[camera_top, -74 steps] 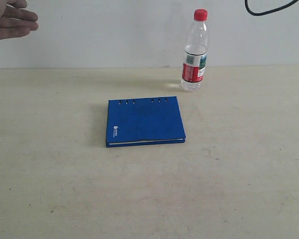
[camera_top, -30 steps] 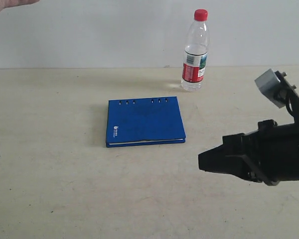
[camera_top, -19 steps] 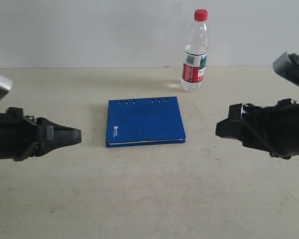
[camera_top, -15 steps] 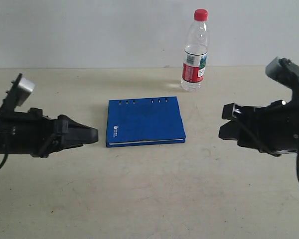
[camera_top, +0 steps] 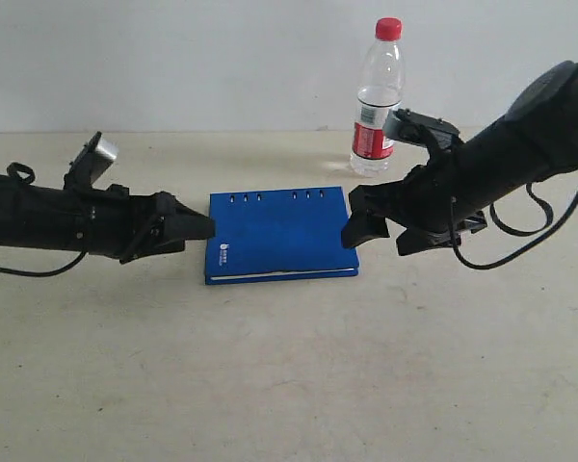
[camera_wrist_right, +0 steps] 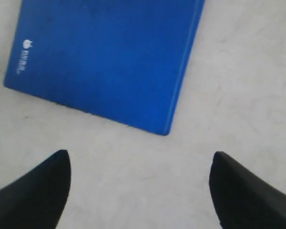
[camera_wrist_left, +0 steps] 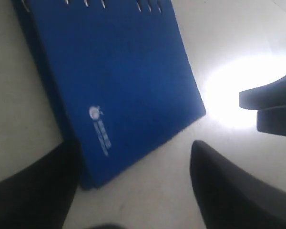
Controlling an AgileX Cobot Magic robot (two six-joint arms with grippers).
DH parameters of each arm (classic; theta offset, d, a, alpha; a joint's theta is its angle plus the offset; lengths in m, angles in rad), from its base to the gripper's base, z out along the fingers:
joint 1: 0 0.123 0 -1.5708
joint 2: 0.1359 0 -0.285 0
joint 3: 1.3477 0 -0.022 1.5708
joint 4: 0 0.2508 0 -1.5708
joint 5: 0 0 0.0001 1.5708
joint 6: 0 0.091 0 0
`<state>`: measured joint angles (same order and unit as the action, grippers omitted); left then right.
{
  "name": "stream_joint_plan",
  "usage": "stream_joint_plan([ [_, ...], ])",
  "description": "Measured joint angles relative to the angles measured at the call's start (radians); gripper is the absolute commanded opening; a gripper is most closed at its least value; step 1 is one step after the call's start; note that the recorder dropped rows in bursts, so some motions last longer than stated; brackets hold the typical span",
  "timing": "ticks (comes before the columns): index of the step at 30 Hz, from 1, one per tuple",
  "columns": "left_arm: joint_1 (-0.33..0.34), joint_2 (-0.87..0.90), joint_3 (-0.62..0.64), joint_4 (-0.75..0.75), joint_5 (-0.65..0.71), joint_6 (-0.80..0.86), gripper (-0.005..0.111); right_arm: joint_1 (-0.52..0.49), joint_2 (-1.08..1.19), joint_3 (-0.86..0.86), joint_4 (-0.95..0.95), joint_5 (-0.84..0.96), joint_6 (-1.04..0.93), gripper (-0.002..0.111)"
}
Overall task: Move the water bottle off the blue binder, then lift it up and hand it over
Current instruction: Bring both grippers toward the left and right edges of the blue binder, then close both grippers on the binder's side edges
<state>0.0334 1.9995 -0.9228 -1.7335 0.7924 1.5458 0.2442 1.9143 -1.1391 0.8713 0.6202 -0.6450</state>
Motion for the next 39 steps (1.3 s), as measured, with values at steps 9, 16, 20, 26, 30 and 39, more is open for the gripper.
stream_joint_plan([
  [9, 0.0, 0.125, -0.154, -0.002, -0.034, 0.0, 0.061, 0.0, 0.102, -0.127, -0.132, -0.052, 0.135, 0.071],
  [16, 0.0, 0.18, -0.171, -0.004, -0.036, 0.0, 0.061, -0.056, 0.229, -0.265, -0.108, 0.1, 0.157, 0.071],
  [20, 0.0, 0.187, -0.173, -0.004, -0.016, 0.0, 0.061, -0.107, 0.266, -0.292, -0.046, 0.146, 0.136, 0.071],
  [26, -0.029, 0.225, -0.198, -0.015, 0.036, 0.0, 0.061, -0.144, 0.324, -0.303, 0.166, 0.281, -0.05, 0.071],
  [30, -0.051, 0.237, -0.211, -0.02, 0.052, 0.002, 0.061, -0.144, 0.368, -0.305, 0.282, 0.398, -0.184, 0.071],
  [39, -0.045, 0.246, -0.215, -0.02, 0.106, 0.034, 0.059, -0.164, 0.4, -0.305, 0.354, 0.526, -0.428, 0.064],
])
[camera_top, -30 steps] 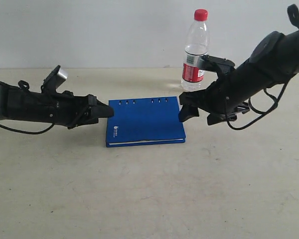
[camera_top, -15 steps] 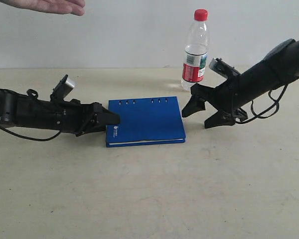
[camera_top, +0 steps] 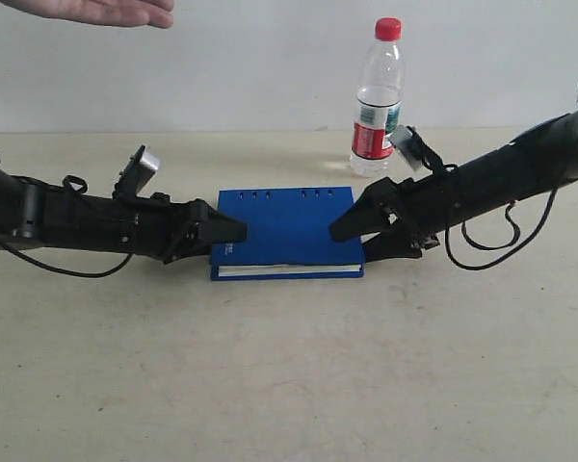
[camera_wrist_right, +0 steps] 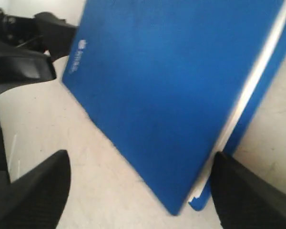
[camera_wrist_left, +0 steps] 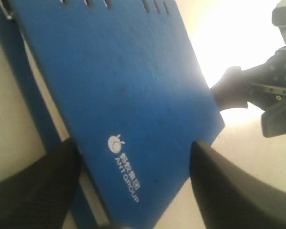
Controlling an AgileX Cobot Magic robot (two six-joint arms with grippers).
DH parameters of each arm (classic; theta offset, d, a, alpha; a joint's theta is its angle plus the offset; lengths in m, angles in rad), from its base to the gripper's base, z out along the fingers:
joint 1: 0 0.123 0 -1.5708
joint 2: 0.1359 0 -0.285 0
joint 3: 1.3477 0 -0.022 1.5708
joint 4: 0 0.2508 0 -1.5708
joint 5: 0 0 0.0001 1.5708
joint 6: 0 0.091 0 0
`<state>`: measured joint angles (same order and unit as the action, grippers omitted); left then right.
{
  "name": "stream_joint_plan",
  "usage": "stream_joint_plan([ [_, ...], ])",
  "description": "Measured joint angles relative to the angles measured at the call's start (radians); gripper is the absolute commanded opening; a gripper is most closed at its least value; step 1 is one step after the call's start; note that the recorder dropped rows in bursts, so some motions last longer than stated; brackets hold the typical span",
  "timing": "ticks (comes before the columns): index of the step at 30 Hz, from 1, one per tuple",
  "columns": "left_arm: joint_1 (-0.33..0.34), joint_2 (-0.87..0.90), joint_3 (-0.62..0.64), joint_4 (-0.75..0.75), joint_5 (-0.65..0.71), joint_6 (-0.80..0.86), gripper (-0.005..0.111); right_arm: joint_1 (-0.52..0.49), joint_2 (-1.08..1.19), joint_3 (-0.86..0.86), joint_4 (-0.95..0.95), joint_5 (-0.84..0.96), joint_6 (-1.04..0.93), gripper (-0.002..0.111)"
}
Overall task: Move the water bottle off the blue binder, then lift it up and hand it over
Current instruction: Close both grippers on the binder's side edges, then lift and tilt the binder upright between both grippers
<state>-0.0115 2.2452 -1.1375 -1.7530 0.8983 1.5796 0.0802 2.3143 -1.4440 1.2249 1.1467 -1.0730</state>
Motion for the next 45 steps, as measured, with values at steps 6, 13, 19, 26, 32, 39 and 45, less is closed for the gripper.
stream_joint_plan([
  [6, 0.002, 0.0, -0.001, 0.0, -0.026, 0.004, 0.048, 0.01, 0.0, 0.0, 0.056, 0.035, -0.034, 0.036],
  [13, 0.012, 0.004, -0.001, -0.004, -0.028, 0.002, 0.007, 0.012, 0.0, 0.004, 0.061, 0.003, -0.04, 0.0],
  [19, 0.025, 0.004, -0.001, -0.02, 0.026, 0.054, 0.005, 0.011, 0.002, 0.01, 0.067, -0.044, -0.04, 0.0],
  [26, 0.079, 0.004, -0.001, 0.059, 0.128, 0.129, 0.021, 0.015, 0.002, 0.008, -0.059, -0.004, -0.239, 0.0],
  [32, 0.129, 0.004, -0.001, 0.087, 0.157, 0.137, 0.068, 0.02, 0.002, 0.008, -0.258, -0.011, -0.284, 0.0],
  [39, 0.129, 0.004, -0.001, 0.07, 0.159, 0.239, 0.068, 0.029, -0.049, 0.0, -0.424, -0.068, -0.271, 0.0],
  [45, 0.129, 0.004, -0.002, 0.03, 0.276, 0.511, 0.068, 0.044, -0.145, 0.0, -0.679, -0.223, -0.26, 0.0],
])
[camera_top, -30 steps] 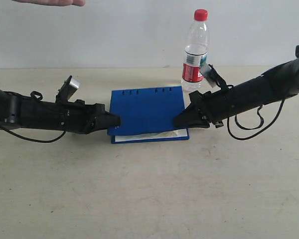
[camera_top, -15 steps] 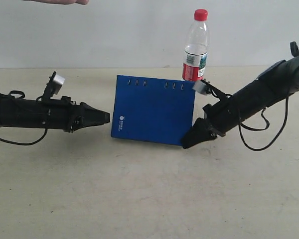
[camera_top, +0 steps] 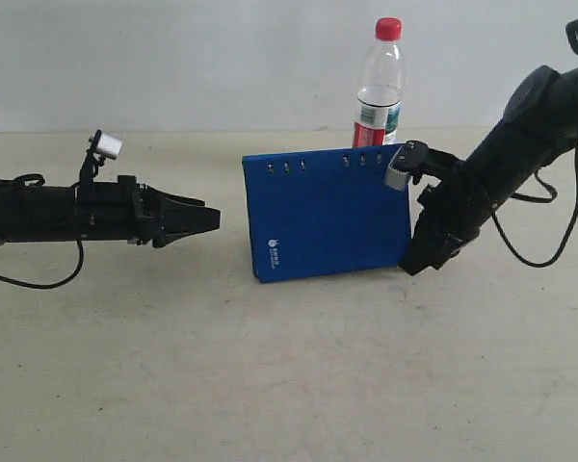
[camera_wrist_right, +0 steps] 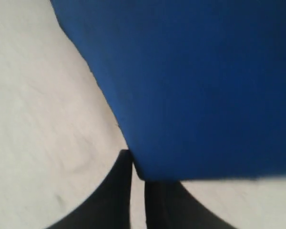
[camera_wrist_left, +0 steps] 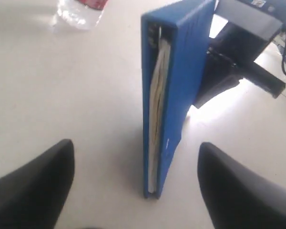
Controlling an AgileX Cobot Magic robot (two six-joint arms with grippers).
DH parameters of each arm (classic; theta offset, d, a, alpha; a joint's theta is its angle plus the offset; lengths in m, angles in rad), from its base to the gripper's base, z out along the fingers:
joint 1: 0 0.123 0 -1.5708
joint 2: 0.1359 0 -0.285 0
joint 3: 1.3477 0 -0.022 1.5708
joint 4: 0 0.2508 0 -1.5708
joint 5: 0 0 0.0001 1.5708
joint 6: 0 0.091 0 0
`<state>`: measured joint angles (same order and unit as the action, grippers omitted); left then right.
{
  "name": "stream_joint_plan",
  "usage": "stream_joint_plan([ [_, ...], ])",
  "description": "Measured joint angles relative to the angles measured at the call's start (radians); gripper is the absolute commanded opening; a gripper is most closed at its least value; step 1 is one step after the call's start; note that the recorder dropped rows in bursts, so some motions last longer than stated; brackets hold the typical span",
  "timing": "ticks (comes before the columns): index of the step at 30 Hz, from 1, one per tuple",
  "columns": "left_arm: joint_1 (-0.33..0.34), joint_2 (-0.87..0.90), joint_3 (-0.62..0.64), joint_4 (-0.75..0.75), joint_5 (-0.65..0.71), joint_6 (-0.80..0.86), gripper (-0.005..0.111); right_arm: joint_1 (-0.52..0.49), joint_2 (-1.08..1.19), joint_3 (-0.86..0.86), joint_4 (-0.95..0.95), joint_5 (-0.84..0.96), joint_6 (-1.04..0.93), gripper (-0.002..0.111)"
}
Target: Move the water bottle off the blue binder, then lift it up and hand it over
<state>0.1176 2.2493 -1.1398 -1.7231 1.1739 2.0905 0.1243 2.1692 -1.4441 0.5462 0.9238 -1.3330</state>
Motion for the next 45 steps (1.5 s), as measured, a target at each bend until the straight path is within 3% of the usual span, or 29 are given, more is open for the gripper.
stream_joint_plan([
  [7, -0.002, 0.0, -0.086, -0.005, 0.031, 0.033, 0.069, 0.113, -0.015, 0.0, -0.334, -0.129, 0.108, 0.0],
  [12, -0.045, 0.0, -0.088, 0.004, 0.031, 0.033, 0.069, 0.153, -0.017, 0.0, -0.445, -0.174, 0.23, 0.0],
  [24, -0.183, 0.0, -0.094, -0.004, -0.009, 0.034, 0.069, 0.155, -0.017, 0.0, -0.429, -0.202, 0.294, 0.0],
  [36, -0.234, 0.0, -0.119, -0.015, -0.074, 0.004, 0.067, 0.153, -0.015, 0.0, -0.376, -0.205, 0.295, 0.0],
  [38, -0.243, 0.0, -0.123, -0.015, -0.137, -0.022, 0.063, 0.153, -0.015, 0.0, -0.353, -0.205, 0.295, 0.0],
  [40, -0.256, 0.0, -0.123, -0.016, -0.246, -0.07, 0.052, 0.153, -0.015, 0.0, -0.323, -0.205, 0.289, 0.0],
  [43, -0.271, 0.0, -0.123, -0.016, -0.405, -0.158, 0.026, 0.152, -0.015, 0.0, -0.296, -0.205, 0.282, 0.0],
  [45, -0.275, -0.003, -0.123, -0.014, -0.423, -0.209, 0.006, 0.151, -0.014, 0.0, -0.293, -0.205, 0.279, 0.0],
])
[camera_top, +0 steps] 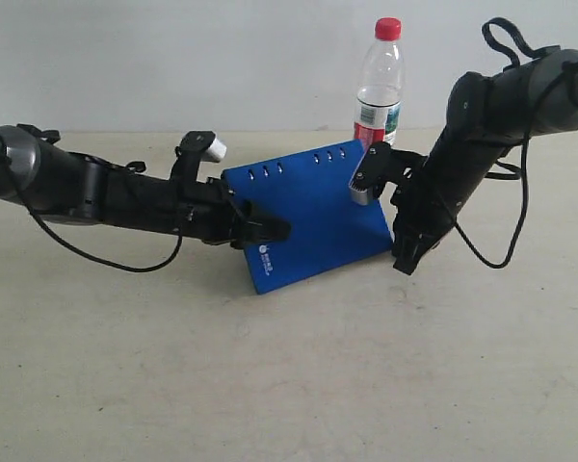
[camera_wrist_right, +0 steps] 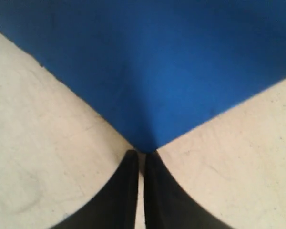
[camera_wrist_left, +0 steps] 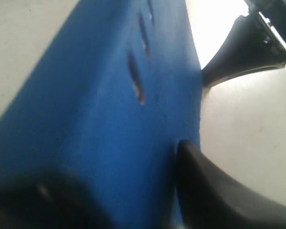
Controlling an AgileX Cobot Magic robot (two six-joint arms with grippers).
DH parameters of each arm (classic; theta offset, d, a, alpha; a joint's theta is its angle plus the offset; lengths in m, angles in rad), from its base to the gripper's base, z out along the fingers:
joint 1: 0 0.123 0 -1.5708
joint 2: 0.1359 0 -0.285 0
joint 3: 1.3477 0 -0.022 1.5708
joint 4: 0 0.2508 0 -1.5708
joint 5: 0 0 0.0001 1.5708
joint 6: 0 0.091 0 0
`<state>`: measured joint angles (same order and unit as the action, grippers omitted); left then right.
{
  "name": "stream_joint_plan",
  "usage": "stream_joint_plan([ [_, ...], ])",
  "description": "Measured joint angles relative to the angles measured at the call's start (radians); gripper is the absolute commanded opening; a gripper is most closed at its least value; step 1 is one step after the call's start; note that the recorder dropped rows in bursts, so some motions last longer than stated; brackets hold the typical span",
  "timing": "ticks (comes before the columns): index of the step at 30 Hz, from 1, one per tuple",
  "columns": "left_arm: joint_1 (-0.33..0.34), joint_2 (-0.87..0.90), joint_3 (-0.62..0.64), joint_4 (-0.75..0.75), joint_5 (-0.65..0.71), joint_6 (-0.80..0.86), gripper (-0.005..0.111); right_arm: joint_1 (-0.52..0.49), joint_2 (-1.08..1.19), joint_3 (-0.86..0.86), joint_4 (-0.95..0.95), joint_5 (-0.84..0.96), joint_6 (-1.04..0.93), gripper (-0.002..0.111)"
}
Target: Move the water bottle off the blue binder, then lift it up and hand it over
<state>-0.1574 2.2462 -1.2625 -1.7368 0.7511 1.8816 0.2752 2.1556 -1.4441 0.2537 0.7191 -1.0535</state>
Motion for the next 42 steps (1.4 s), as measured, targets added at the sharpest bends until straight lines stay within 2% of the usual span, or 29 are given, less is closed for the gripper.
stream_joint_plan([
  [7, -0.011, -0.013, 0.0, 0.007, 0.004, -0.012, 0.004, -0.004, -0.004, 0.0, -0.012, 0.012, 0.03, 0.0],
  [11, -0.011, -0.022, -0.005, 0.004, 0.006, 0.012, 0.004, -0.002, -0.036, 0.006, -0.173, 0.116, 0.197, 0.0],
  [15, 0.009, -0.064, -0.005, 0.006, -0.055, 0.029, 0.004, -0.073, -0.071, 0.008, -0.402, 0.194, 0.395, 0.0],
  [19, 0.034, -0.129, 0.018, 0.051, -0.121, 0.022, 0.004, -0.184, -0.103, 0.009, -0.466, 0.212, 0.515, 0.0],
  [25, 0.035, -0.273, 0.107, 0.146, -0.148, 0.003, 0.004, -0.238, -0.248, 0.01, -0.271, 0.119, 0.474, 0.0],
  [33, 0.033, -0.628, 0.268, 0.154, -0.295, -0.014, 0.004, -0.238, -0.596, 0.026, 0.226, 0.049, 0.157, 0.0],
  [37, 0.031, -0.852, 0.402, 0.152, -0.331, -0.056, 0.004, -0.238, -0.787, 0.119, 0.391, -0.024, 0.06, 0.0],
  [42, 0.007, -1.111, 0.588, 0.15, -0.447, -0.127, 0.004, -0.238, -1.031, 0.275, 0.458, -0.115, 0.033, 0.0],
])
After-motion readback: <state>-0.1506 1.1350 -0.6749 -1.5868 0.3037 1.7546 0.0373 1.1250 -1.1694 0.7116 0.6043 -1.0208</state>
